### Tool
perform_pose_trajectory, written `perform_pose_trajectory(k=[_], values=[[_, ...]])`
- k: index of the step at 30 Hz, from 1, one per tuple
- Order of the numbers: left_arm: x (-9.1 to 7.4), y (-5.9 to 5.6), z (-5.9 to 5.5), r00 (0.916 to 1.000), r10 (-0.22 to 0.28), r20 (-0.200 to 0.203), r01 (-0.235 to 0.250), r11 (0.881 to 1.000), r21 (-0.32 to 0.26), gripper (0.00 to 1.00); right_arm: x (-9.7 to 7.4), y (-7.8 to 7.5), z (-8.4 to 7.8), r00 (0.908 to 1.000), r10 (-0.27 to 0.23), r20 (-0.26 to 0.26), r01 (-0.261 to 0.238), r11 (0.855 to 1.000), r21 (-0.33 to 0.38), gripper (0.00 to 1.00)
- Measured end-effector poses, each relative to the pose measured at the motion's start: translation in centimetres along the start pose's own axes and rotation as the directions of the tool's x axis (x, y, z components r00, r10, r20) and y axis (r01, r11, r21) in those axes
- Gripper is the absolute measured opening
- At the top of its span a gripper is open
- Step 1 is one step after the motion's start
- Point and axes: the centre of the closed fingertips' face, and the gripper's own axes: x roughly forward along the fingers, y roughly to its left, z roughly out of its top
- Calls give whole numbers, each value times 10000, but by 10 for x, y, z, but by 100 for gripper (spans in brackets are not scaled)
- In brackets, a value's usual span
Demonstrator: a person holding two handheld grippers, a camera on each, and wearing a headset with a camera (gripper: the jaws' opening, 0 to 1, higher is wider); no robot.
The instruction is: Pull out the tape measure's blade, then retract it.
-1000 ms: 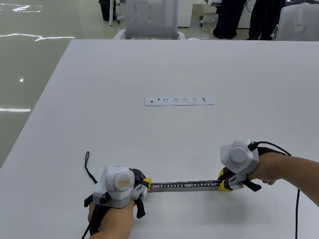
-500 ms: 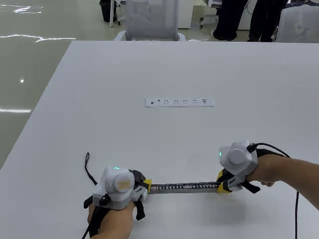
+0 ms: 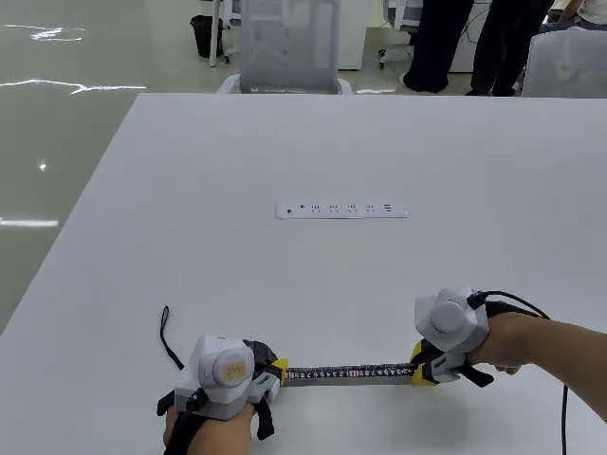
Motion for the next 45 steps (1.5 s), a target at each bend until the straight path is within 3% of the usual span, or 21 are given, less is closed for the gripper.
perform_pose_trajectory(k=[45], values=[[0, 0, 0, 9999, -94, 56, 95, 10000, -15, 63, 4, 2, 9, 9999, 136, 6, -136, 9999, 36, 14]])
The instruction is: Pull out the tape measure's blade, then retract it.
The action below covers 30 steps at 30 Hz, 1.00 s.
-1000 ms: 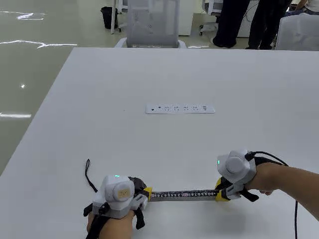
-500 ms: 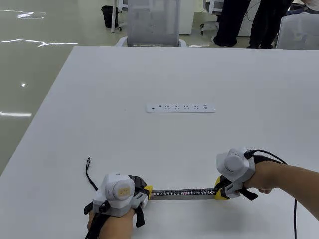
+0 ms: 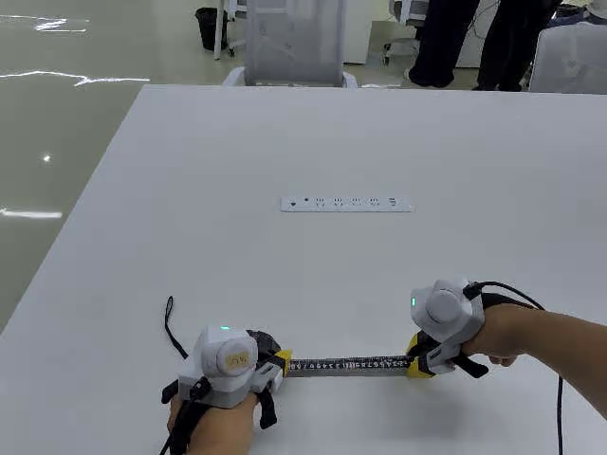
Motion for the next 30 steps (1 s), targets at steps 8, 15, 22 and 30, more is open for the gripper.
perform_pose_trajectory(k=[8, 15, 22, 30], values=[[0, 0, 0, 10000, 8, 11, -8, 10000, -9, 63, 0, 0, 2, 10000, -20, 9, 20, 10000, -6, 14], [0, 0, 0, 10000, -10, -10, 10, 10000, -8, 63, 1, 1, 3, 10000, -44, 24, 44, 10000, 6, 14], [0, 0, 0, 10000, -23, -53, 23, 10000, -7, 63, 2, 1, 6, 10000, -62, 7, 62, 10000, 8, 14], [0, 0, 0, 10000, -28, -36, 28, 10000, -7, 63, 3, 2, 8, 10000, -46, 53, 46, 10000, -12, 14]])
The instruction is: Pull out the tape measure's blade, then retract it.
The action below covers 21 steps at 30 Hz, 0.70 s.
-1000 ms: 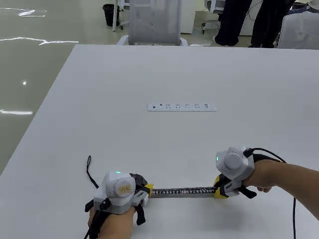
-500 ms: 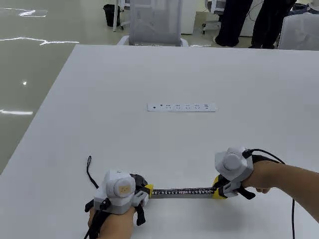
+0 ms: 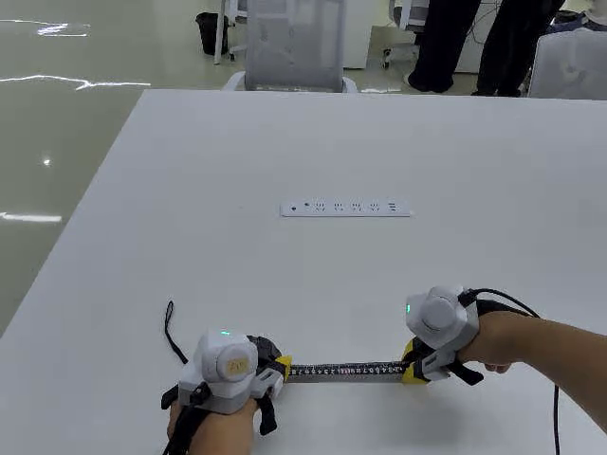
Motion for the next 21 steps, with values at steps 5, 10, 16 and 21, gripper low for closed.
perform_pose_trajectory(k=[5, 10, 16, 21], values=[[0, 0, 0, 10000, -1, -2, 1, 10000, -6, 63, 1, 0, 1, 10000, 19, 13, -19, 10000, -35, 14], [0, 0, 0, 10000, -1, 4, 1, 10000, 3, 63, 1, -1, 1, 10000, 47, -28, -48, 9999, -148, 14], [0, 0, 0, 10000, -1, 19, 1, 10000, 2, 63, 1, 0, 1, 10000, 26, 23, -26, 9999, -141, 14], [0, 0, 0, 10000, 1, 28, -1, 10000, -3, 63, 2, 0, 3, 10000, 28, 61, -27, 9999, -116, 14]])
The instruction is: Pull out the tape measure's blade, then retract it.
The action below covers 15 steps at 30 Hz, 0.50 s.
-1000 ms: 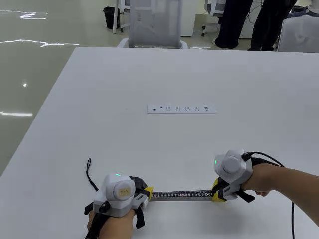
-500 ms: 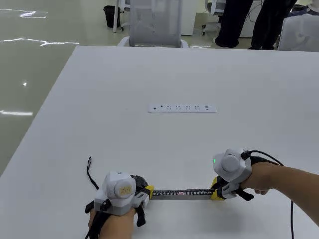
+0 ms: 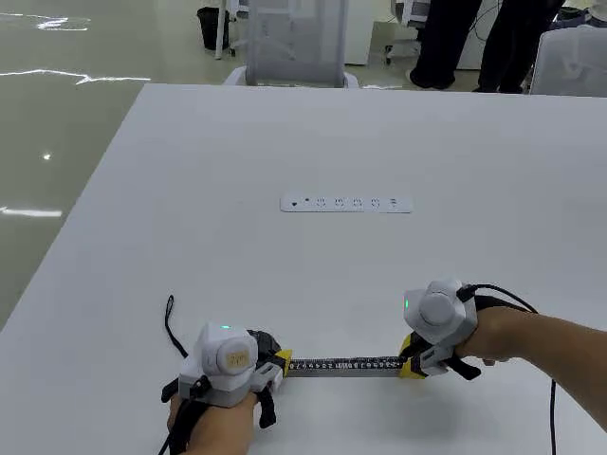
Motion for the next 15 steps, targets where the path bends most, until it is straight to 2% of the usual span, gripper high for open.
perform_pose_trajectory(k=[15], values=[[0, 0, 0, 10000, -15, 14, 15, 10000, 10, 63, 1, 0, 3, 10000, 0, -40, 0, 10000, -8, 14]])
